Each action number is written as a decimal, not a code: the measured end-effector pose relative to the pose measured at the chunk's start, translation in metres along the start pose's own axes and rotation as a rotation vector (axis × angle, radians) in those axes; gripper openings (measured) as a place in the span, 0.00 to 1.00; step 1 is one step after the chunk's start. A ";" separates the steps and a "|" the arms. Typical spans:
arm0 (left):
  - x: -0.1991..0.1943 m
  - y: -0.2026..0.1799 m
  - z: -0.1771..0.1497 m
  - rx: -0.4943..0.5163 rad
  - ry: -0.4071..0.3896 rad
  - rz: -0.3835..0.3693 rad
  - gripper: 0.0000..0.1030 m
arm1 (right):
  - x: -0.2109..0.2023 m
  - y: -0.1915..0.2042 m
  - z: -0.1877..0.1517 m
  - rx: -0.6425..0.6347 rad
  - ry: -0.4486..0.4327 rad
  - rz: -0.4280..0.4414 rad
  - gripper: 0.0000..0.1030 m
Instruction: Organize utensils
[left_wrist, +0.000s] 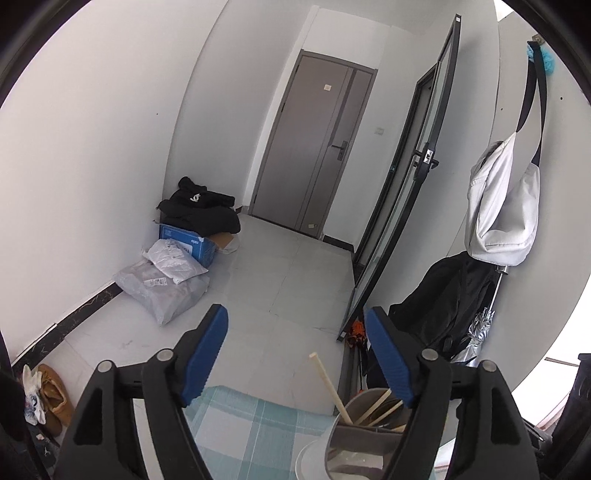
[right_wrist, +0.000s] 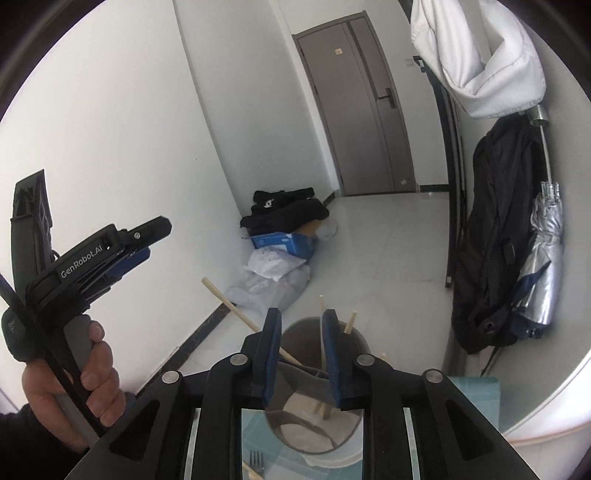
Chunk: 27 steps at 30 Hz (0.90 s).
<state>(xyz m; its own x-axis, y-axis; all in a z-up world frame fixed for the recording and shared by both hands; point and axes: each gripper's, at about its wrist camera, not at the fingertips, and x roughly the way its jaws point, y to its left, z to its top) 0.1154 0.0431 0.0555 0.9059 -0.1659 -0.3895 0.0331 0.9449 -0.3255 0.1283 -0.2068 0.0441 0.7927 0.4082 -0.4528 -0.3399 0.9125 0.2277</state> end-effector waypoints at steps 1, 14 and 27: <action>-0.008 -0.001 -0.002 -0.001 0.006 0.004 0.76 | -0.006 0.001 0.000 0.002 -0.008 -0.003 0.30; -0.074 -0.030 -0.037 0.106 0.102 0.072 0.90 | -0.101 0.031 -0.031 -0.019 -0.100 -0.015 0.57; -0.119 -0.016 -0.097 0.136 0.169 0.099 0.97 | -0.136 0.043 -0.100 -0.028 -0.042 -0.065 0.80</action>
<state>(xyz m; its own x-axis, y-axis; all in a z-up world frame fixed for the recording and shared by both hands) -0.0340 0.0205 0.0239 0.8244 -0.1050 -0.5562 0.0151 0.9864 -0.1638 -0.0451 -0.2202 0.0292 0.8338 0.3472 -0.4292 -0.3005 0.9377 0.1747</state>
